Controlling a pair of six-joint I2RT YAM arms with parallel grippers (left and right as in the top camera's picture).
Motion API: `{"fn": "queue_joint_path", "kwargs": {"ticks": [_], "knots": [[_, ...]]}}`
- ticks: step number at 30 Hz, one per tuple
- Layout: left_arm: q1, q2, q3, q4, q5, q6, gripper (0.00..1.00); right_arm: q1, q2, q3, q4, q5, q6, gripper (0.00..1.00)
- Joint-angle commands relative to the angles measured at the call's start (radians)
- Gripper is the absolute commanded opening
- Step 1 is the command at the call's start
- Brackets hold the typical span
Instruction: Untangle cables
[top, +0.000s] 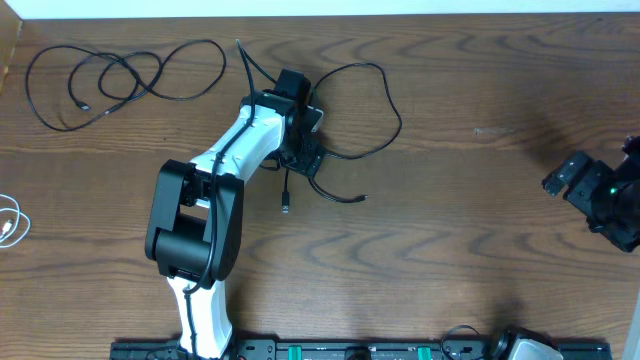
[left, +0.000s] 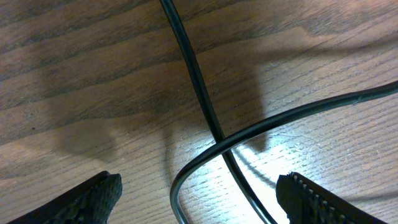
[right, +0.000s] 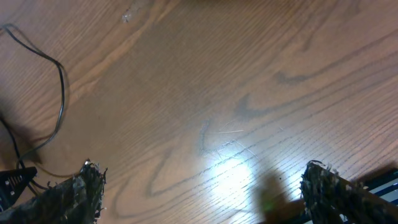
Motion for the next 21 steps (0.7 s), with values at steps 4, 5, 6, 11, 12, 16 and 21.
{"fn": "queue_joint_path", "kwargs": {"ticks": [4, 5, 6, 11, 12, 16, 21], "knots": [[-0.002, 0.063, -0.005, 0.011, 0.039, 0.003, 0.85, -0.005, -0.001, 0.006, -0.001, 0.004, -0.012, 0.99], [-0.002, 0.076, -0.005, 0.021, 0.038, -0.008, 0.85, -0.005, -0.001, 0.006, -0.001, 0.004, -0.012, 0.99], [-0.002, 0.087, -0.005, 0.028, 0.038, -0.019, 0.85, -0.005, -0.001, 0.006, -0.001, 0.004, -0.012, 0.99], [-0.002, 0.114, -0.005, 0.058, 0.038, -0.043, 0.61, -0.005, -0.001, 0.006, -0.001, 0.004, -0.012, 0.99], [-0.002, 0.113, -0.005, 0.062, 0.038, -0.049, 0.53, -0.005, -0.001, 0.006, -0.001, 0.004, -0.012, 0.99], [-0.002, 0.113, 0.003, 0.068, 0.037, -0.071, 0.39, -0.005, -0.001, 0.006, -0.001, 0.004, -0.012, 0.99], [-0.002, 0.098, 0.012, 0.061, 0.024, -0.098, 0.11, -0.005, -0.001, 0.006, -0.001, 0.004, -0.012, 0.99]]}}
